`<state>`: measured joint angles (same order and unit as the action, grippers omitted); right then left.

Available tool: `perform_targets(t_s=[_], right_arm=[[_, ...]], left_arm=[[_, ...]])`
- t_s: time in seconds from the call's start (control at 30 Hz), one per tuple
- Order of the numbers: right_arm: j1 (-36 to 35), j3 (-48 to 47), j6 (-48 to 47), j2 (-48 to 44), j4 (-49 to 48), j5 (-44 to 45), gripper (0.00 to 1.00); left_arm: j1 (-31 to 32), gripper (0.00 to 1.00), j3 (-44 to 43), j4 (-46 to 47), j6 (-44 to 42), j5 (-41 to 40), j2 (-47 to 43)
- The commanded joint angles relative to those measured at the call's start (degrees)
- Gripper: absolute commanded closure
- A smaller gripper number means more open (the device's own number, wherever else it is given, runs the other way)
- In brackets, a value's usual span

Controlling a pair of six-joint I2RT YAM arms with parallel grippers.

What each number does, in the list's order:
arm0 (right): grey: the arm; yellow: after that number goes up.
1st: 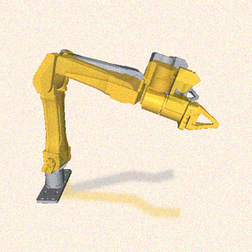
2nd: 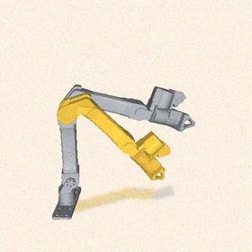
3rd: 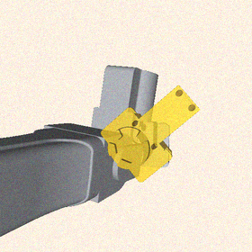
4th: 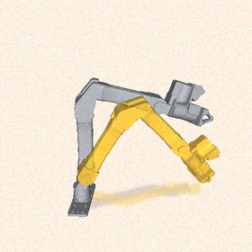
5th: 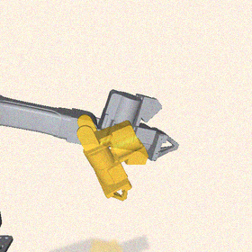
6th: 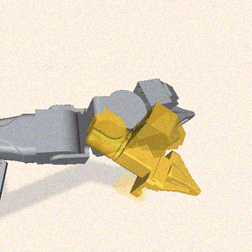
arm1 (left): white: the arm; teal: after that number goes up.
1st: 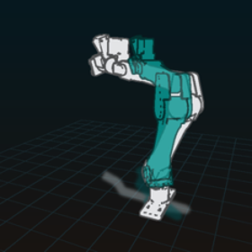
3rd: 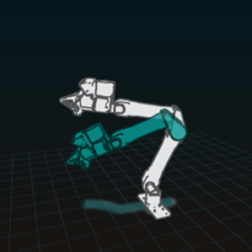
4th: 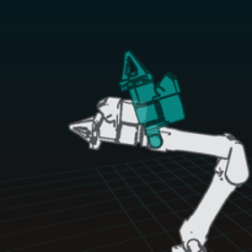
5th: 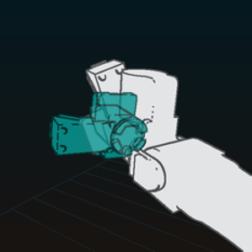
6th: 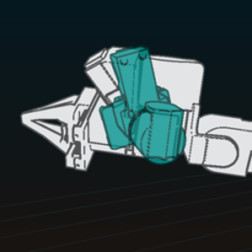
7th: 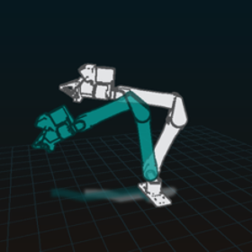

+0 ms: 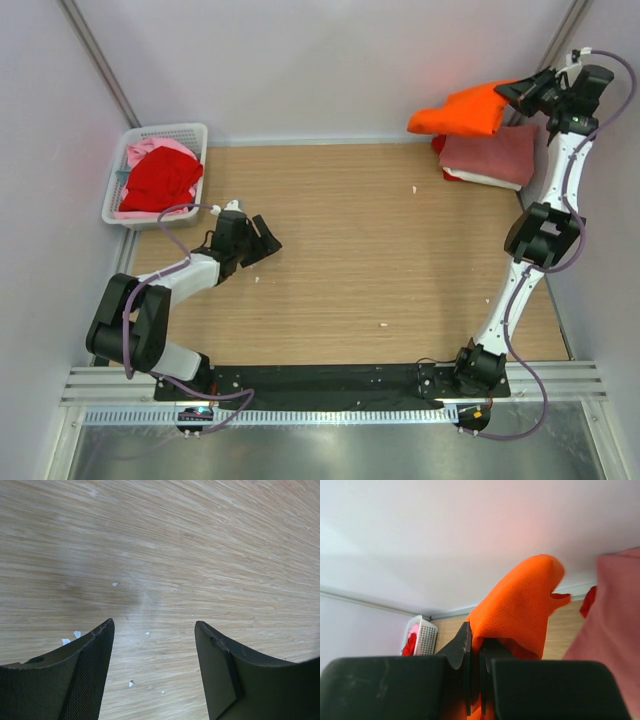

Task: Fold and stack the t-shirts
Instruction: Neatly place the folded tshirt to the corner

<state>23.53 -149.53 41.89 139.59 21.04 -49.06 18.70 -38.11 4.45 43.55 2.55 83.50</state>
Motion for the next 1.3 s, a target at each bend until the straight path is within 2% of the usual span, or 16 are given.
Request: perform_targets(t_s=[0.0, 0.1, 0.27, 0.47, 0.6, 0.87, 0.97, 1.13, 1.27], right_arm=[[2.7, -0.6, 3.5, 2.0, -5.6, -3.0, 0.99], [4.2, -2.1, 8.2, 7.8, -11.1, -6.3, 0.99], [6.6, -3.0, 3.7, 12.5, -6.6, -5.7, 0.99], [7.4, -2.8, -2.5, 10.4, -0.6, -0.8, 0.99], [3.6, -2.7, -1.6, 6.2, -1.1, -1.0, 0.99], [-5.2, -2.4, 9.4, 3.1, -11.3, -6.3, 0.99], [-5.4, -2.4, 13.9, 3.9, -16.8, -8.9, 0.99], [-3.5, -1.1, 15.6, 5.3, -18.7, -11.1, 0.99], [-1.2, -1.3, 22.3, 10.3, -26.4, -13.1, 0.99]], left_arm=[[0.2, 0.34, -1.8, 1.2, 0.0, -1.1, -1.0], [0.2, 0.33, -1.8, 1.3, 0.0, -1.3, -1.0], [0.2, 0.33, -1.9, 1.3, 0.0, -1.2, -0.9], [0.2, 0.34, -1.9, 1.3, 0.1, -1.3, -1.0], [0.4, 0.34, -1.8, 1.5, 0.1, -1.4, -1.0], [0.3, 0.34, -1.5, 1.8, 0.0, -1.3, -1.2], [0.3, 0.34, -1.5, 1.8, 0.0, -1.3, -1.2], [0.4, 0.34, -1.5, 1.8, 0.0, -1.4, -1.2], [0.4, 0.34, -1.6, 1.8, 0.0, -1.4, -1.2]])
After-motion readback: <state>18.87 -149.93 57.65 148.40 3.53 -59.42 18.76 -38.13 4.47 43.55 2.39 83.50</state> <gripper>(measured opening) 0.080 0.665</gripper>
